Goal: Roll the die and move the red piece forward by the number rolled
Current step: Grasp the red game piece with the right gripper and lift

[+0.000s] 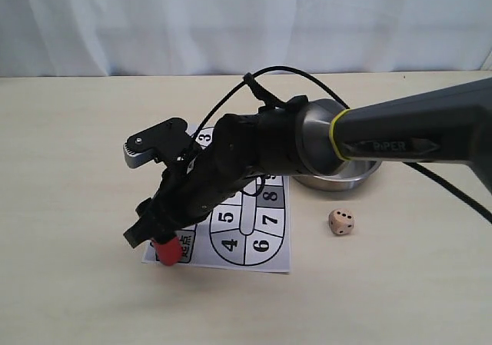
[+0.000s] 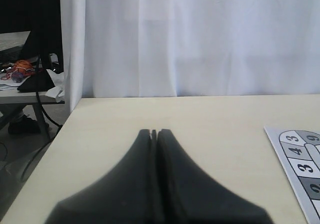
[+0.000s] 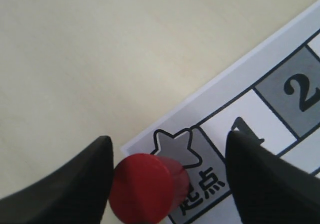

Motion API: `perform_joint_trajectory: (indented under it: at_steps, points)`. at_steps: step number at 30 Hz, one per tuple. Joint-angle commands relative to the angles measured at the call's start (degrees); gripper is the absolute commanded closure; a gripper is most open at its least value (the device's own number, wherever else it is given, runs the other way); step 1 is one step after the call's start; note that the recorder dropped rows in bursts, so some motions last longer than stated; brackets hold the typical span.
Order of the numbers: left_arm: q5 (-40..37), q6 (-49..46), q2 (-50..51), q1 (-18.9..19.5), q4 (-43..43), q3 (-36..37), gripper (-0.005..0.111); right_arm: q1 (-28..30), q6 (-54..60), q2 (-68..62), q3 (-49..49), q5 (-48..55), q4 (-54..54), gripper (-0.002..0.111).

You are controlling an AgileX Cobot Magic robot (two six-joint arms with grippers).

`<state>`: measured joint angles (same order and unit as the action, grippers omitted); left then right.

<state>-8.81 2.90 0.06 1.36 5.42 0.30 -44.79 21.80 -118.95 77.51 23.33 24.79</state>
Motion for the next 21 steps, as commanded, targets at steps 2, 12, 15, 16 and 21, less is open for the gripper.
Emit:
perform_joint_trajectory:
  at_steps: [2, 12, 15, 16, 21]
  points:
    - [0.67, 0.12, -0.06, -0.01, -0.07, -0.30, 0.107, 0.02, 0.55, -1.22, -0.24, 0.57, -1.42, 0.047]
    - [0.67, 0.12, -0.06, -0.01, -0.07, -0.30, 0.107, 0.02, -0.04, 0.78, -0.24, 0.92, -1.44, 0.047]
    - [0.67, 0.12, -0.06, -0.01, -0.07, -0.30, 0.107, 0.02, -0.15, 1.84, -0.24, 0.91, -1.44, 0.047]
    - [0.67, 0.12, -0.06, -0.01, -0.07, -0.30, 0.107, 0.02, -0.15, 2.16, -0.24, 0.91, -1.44, 0.047]
    - [0.56, 0.12, -0.06, -0.01, -0.07, -0.30, 0.107, 0.02, -0.15, 2.32, -0.24, 2.94, -1.44, 0.047]
